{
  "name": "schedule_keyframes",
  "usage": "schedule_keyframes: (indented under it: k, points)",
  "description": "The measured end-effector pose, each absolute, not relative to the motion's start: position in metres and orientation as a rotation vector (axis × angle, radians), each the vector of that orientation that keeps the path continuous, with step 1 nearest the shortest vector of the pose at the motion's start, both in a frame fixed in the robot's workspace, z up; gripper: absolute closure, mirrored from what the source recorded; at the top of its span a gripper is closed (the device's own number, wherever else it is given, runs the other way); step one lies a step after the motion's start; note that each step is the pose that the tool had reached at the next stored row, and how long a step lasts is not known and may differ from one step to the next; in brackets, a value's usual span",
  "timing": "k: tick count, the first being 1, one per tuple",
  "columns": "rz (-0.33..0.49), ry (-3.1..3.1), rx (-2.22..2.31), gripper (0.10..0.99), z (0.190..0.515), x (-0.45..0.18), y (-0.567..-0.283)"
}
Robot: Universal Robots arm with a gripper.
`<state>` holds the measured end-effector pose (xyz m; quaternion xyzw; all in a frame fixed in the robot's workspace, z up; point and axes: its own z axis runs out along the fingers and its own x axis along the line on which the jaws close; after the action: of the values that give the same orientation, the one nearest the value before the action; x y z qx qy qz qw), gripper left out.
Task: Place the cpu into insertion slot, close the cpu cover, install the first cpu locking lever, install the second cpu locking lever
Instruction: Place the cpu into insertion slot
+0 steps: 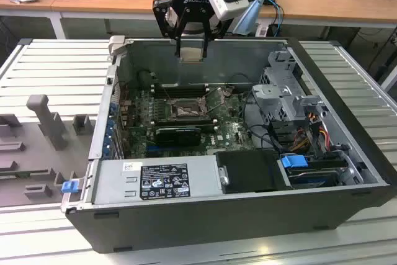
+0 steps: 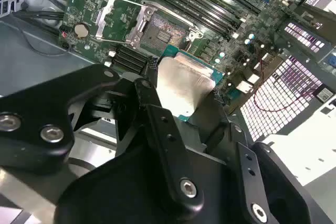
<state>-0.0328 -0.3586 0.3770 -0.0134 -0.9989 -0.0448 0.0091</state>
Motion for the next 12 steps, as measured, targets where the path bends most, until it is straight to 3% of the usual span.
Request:
schedule_keyframes:
  k: [12]
  points:
    - [-0.141, -3.120, -0.118, 0.557, 0.3745, -0.0328, -0.3593]
